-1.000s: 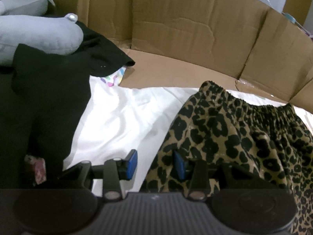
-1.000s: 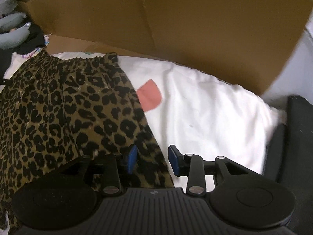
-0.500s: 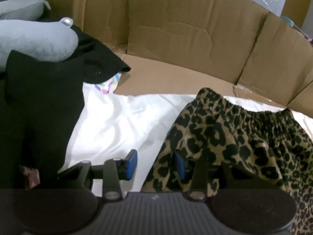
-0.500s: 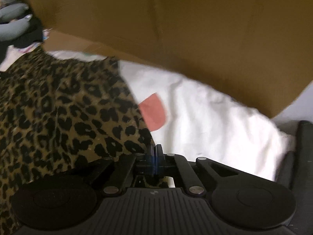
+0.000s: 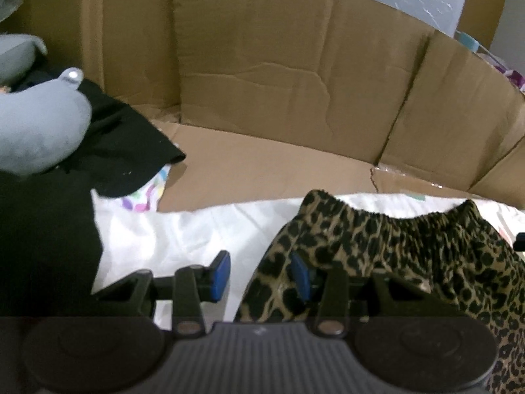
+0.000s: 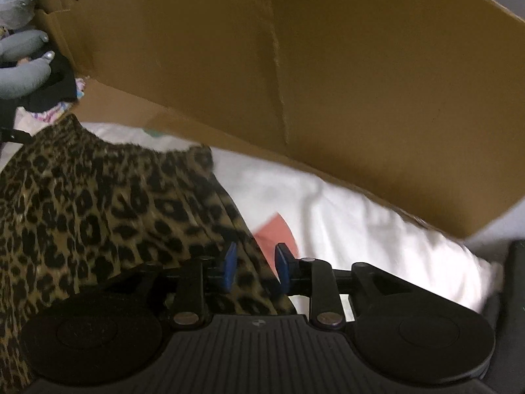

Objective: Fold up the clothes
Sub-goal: 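Grasp the waistband with the left tool while the right tool grasps it too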

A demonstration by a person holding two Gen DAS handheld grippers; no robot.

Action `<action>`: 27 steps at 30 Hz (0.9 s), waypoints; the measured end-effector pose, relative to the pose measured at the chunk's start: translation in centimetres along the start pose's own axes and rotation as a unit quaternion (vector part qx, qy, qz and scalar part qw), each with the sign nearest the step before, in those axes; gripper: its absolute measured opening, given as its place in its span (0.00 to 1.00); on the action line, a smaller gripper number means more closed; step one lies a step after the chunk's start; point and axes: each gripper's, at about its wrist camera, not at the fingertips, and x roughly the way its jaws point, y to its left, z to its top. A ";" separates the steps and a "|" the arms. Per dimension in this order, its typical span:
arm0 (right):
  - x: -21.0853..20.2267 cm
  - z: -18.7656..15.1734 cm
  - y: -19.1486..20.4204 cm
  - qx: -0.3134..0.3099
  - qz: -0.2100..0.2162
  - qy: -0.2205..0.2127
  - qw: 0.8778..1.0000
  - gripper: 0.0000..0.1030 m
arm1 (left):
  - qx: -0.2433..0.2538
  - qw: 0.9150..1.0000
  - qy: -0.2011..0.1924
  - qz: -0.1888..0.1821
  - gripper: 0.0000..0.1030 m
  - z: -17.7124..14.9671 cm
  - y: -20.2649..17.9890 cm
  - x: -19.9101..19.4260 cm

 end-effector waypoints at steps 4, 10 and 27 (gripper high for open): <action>1.7 0.8 0.6 0.014 0.019 -0.002 1.000 0.37 | 0.009 1.000 0.005 -0.006 0.46 0.2 -0.5 0.6; 4.4 1.2 1.6 -0.004 0.015 0.006 1.000 0.42 | 0.013 1.000 0.017 -0.005 0.46 0.2 -0.8 2.0; 4.3 3.2 3.1 -0.020 -0.020 -0.005 1.000 0.22 | 0.021 0.999 0.021 -0.025 0.32 0.3 -0.8 2.7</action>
